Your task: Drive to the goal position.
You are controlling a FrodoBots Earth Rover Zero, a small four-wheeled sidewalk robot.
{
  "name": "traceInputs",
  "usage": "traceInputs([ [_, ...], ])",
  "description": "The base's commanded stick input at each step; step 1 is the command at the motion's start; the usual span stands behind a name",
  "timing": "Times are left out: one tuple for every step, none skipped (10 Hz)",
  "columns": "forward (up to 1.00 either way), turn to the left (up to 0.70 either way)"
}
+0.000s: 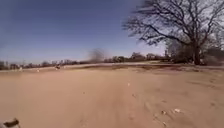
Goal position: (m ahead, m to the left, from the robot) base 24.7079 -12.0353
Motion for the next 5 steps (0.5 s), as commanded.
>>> traceInputs([
  [1.0, -0.27],
  [1.0, -0.27],
  [1.0, -0.27],
  [1.0, -0.27],
  [1.0, -0.27],
])
